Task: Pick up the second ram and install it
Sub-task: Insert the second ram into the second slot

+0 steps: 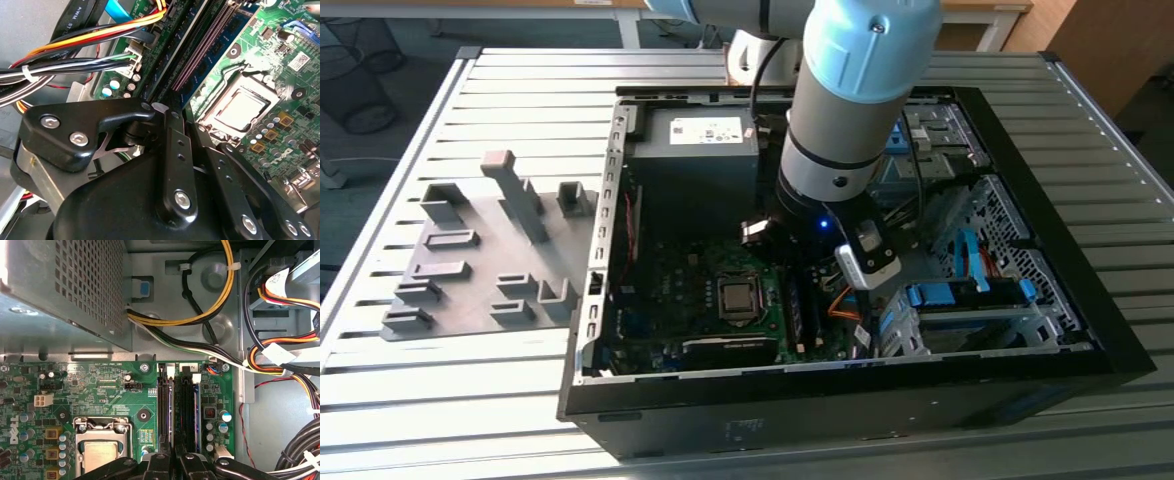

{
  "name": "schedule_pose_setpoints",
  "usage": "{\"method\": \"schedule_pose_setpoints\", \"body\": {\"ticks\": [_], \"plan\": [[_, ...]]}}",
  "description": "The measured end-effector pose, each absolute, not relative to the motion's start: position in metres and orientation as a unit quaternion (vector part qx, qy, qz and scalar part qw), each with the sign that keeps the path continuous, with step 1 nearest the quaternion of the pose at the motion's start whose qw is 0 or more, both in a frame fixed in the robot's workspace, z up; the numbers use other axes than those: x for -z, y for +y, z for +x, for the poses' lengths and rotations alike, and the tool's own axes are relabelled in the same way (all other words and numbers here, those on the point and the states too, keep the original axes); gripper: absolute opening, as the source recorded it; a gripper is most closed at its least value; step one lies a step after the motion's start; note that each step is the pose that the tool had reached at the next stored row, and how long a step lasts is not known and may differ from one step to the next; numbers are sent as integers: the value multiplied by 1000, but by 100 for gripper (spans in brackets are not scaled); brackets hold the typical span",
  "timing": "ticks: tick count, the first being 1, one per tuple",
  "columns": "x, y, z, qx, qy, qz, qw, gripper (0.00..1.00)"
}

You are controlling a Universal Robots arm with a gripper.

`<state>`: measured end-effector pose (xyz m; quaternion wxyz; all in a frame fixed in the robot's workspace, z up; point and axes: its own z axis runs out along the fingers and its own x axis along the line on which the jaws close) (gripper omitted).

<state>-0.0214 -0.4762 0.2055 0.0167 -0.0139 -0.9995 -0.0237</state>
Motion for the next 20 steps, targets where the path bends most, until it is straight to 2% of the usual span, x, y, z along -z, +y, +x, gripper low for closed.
{"method": "schedule_pose_setpoints", "body": {"ticks": [20], "plan": [[-206,-476,-20,23,-1000,-8,19,14]]}}
